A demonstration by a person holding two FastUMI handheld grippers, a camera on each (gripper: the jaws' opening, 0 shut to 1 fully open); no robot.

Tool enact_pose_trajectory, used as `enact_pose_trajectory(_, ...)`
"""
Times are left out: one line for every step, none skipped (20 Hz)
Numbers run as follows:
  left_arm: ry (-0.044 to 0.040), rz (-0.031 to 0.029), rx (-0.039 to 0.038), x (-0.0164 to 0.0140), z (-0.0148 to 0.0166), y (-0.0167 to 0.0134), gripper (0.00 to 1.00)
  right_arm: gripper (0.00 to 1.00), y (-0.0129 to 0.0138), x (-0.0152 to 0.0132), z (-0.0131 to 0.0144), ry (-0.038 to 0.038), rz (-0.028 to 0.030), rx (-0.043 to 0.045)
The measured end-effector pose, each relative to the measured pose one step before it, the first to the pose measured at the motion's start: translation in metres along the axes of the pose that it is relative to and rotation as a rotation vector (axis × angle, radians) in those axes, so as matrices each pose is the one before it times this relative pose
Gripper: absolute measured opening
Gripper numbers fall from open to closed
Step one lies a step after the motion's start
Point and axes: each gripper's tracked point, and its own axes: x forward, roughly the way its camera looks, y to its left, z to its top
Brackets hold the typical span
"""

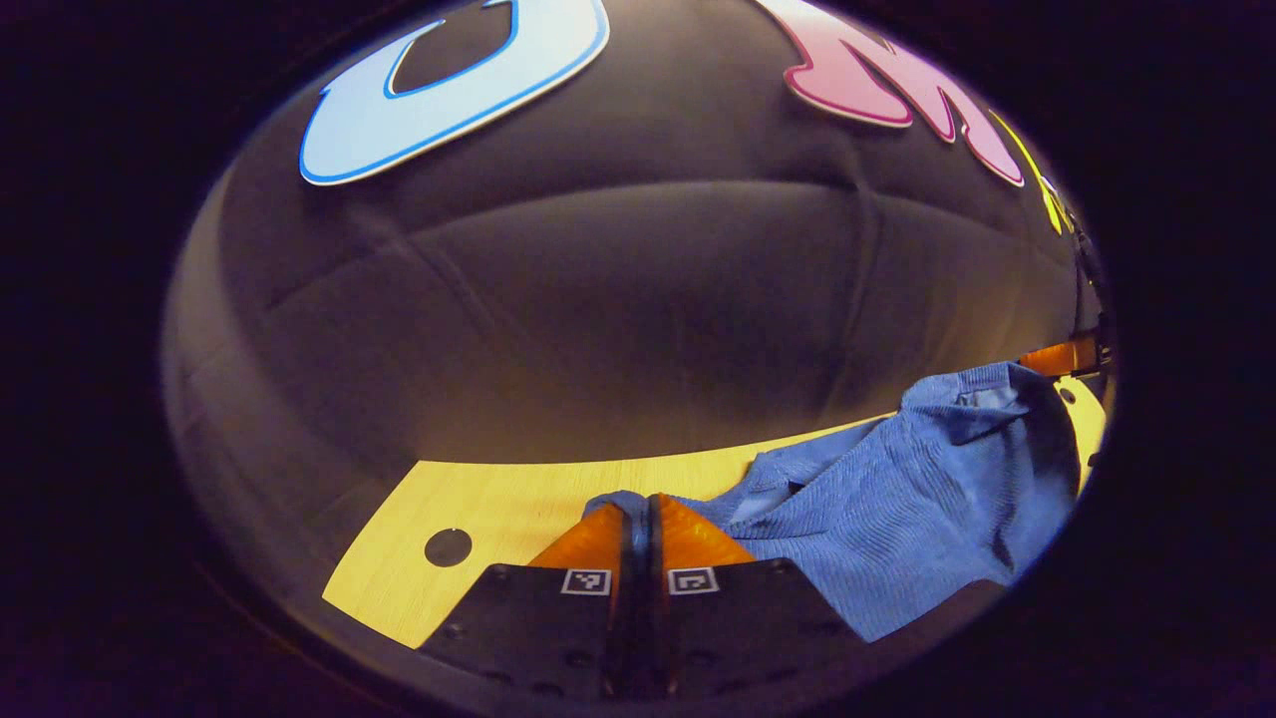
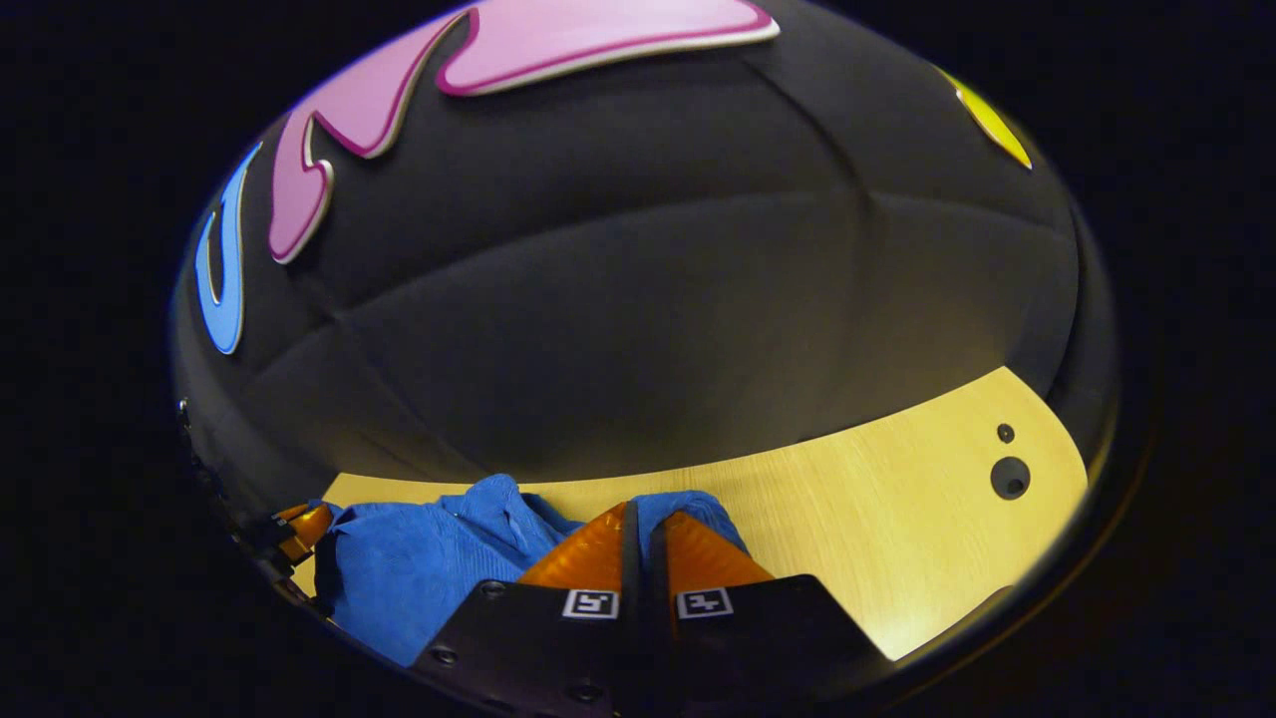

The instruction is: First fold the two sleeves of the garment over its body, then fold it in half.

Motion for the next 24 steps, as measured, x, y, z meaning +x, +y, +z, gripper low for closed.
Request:
enact_pose_trajectory(0.04635, -0.01951, 0.01316, -0.00811, -0.00279, -0.00946, 0.05, 0.12, -0.00733, 0.00148, -0.00754, 0.01202, -0.01885, -0.01940)
enact_pose_trajectory(0.01130, -0.00659, 0.00228, -0.00784, 0.00221, -0.00810, 0.31, 0.13, -0.00277, -0.00192, -0.00585, 0.01384, -0.00579, -0.02991)
enact_pose_trajectory(-0.00627, 0.01326, -0.00426, -0.01078, 0.00333, -0.00710, 0.56, 0.22, -0.00140, -0.00904, 0.00000, -0.00749, -0.01417, -0.03662)
enact_pose_trajectory(-0.02581, 0.00905, -0.00721, -0.01163, 0.00523, -0.00572, 0.82, 0.48, -0.00270, -0.01069, 0.00325, -0.02180, -0.01359, -0.03259)
enact_pose_trajectory(-0.03386, 0.02197, -0.00617, -0.01609, 0.00921, -0.00425, 0.82, 0.74, -0.00220, -0.00921, 0.00156, -0.03726, -0.01923, -0.02556)
enact_pose_trajectory(-0.04187, 0.01505, -0.00122, -0.01421, 0.00596, -0.00080, 0.86, 1.00, -0.00320, -0.01605, 0.01823, -0.04277, -0.01345, -0.01831)
enact_pose_trajectory(-0.05120, 0.01404, -0.00604, -0.01970, 0.00863, 0.00011, 0.86, 0.98, 0.00243, -0.01785, 0.01605, -0.05352, -0.00559, 0.00046)
enact_pose_trajectory(-0.04553, 0.00482, -0.00992, -0.02410, 0.01236, 0.00096, 0.86, 0.99, -0.00146, -0.01912, 0.01613, -0.04774, -0.00928, 0.00393)
enact_pose_trajectory(-0.03986, -0.00308, -0.02295, -0.02655, 0.01299, -0.00044, 0.86, 0.98, -0.00096, -0.02464, 0.01894, -0.05692, -0.00275, 0.01127)
enact_pose_trajectory(-0.03879, -0.01091, -0.03381, -0.02434, 0.01026, 0.00015, 0.85, 0.98, 0.00163, -0.02318, 0.01630, -0.04833, 0.00759, 0.00986)
enact_pose_trajectory(-0.05115, -0.01411, -0.03840, -0.02881, 0.01360, 0.00117, 0.86, 0.98, 0.00033, -0.02594, 0.01335, -0.05108, 0.01299, 0.00977)
enact_pose_trajectory(-0.05734, -0.01433, -0.03048, -0.02547, 0.01206, 0.00423, 0.86, 0.98, 0.00348, -0.02451, 0.01515, -0.05278, 0.01897, 0.02447)
enact_pose_trajectory(-0.07375, -0.02414, -0.01280, -0.02726, 0.01782, 0.00000, 0.86, 1.00, 0.00579, -0.02548, 0.00921, -0.02702, 0.03602, 0.01921)
enact_pose_trajectory(-0.10028, -0.02312, -0.00652, -0.02775, 0.01827, 0.00321, 0.85, 0.98, 0.00846, -0.02650, 0.00696, -0.02125, 0.03001, 0.01517)
enact_pose_trajectory(-0.03103, -0.01379, 0.00199, -0.03279, 0.01306, -0.00107, 0.86, 0.98, 0.01241, -0.03023, 0.01330, -0.01698, 0.02349, 0.00867)
enact_pose_trajectory(-0.02296, 0.00476, 0.00722, -0.03754, 0.01140, -0.00373, 0.86, 0.98, 0.01374, -0.03241, 0.00828, -0.01105, 0.00863, -0.00083)
enact_pose_trajectory(-0.02447, 0.00895, 0.00360, -0.03035, 0.01210, -0.00240, 0.83, 0.97, 0.01138, -0.02996, 0.00888, -0.02300, 0.01277, -0.01072)
enact_pose_trajectory(-0.02435, -0.00619, 0.00010, -0.02644, 0.01460, -0.00335, 0.82, 0.97, 0.01379, -0.02747, 0.01287, -0.03967, 0.02272, -0.01841)
enact_pose_trajectory(-0.01602, -0.01704, -0.00316, -0.02463, 0.01042, -0.00525, 0.82, 0.97, 0.01593, -0.02356, 0.01659, -0.05196, 0.02854, -0.02688)
enact_pose_trajectory(-0.00136, -0.02136, -0.00748, -0.02733, 0.00695, -0.00434, 0.86, 0.97, 0.01384, -0.02205, 0.01663, -0.04320, 0.01924, -0.02792)
enact_pose_trajectory(0.01499, -0.02278, -0.01389, -0.02048, 0.00524, -0.00993, 0.82, 0.96, 0.01270, -0.02297, 0.01367, -0.03356, 0.01301, -0.02575)
enact_pose_trajectory(0.01952, -0.01637, -0.01818, -0.02229, 0.00209, -0.00996, 0.87, 0.96, 0.01009, -0.01831, 0.01262, -0.02933, 0.01189, -0.02276)
enact_pose_trajectory(0.01375, -0.00783, -0.02091, -0.01954, 0.00412, -0.00791, 0.86, 0.96, 0.00926, -0.01677, 0.01075, -0.01459, 0.00876, -0.01624)
enact_pose_trajectory(0.00022, -0.00107, -0.02255, -0.01453, 0.00377, -0.00379, 0.82, 0.96, 0.00673, -0.01374, 0.01227, -0.00817, 0.00184, -0.00973)
